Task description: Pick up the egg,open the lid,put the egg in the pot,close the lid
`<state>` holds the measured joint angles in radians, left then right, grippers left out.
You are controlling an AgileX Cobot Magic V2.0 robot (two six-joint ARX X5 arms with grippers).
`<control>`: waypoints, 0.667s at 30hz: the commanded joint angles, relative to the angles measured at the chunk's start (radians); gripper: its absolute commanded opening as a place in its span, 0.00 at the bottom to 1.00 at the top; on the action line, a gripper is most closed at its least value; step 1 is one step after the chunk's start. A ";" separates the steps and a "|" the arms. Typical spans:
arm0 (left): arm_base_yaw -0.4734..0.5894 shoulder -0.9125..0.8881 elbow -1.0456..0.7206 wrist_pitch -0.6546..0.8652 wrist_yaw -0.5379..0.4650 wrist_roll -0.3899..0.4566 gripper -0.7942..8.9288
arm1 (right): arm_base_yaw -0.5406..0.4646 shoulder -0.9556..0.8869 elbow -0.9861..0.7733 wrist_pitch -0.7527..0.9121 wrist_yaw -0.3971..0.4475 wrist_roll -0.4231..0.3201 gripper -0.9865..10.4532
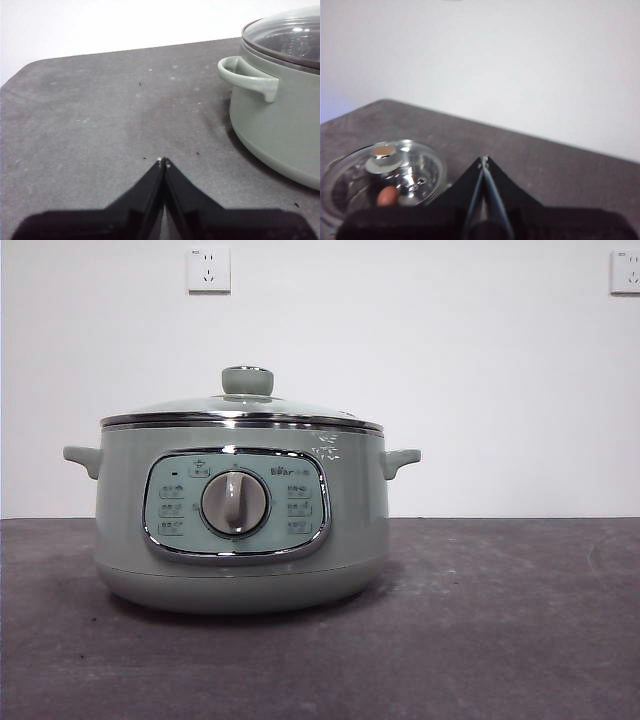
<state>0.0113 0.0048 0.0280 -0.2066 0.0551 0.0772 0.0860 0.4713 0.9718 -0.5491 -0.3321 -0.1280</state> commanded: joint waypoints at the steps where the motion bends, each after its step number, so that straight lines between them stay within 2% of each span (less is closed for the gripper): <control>1: 0.003 -0.003 -0.016 0.004 -0.002 -0.006 0.08 | -0.008 -0.095 -0.208 0.141 0.021 0.017 0.09; 10: 0.003 -0.003 -0.016 0.004 -0.002 -0.006 0.08 | -0.008 -0.331 -0.634 0.311 0.099 0.050 0.09; 16: 0.003 -0.003 -0.016 0.004 -0.002 -0.006 0.08 | -0.008 -0.468 -0.826 0.336 0.106 0.089 0.09; 20: 0.003 -0.003 -0.016 0.004 -0.002 -0.006 0.08 | -0.006 -0.470 -0.908 0.355 0.103 0.119 0.09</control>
<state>0.0116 0.0048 0.0280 -0.2066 0.0551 0.0772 0.0792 0.0044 0.0792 -0.2085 -0.2317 -0.0368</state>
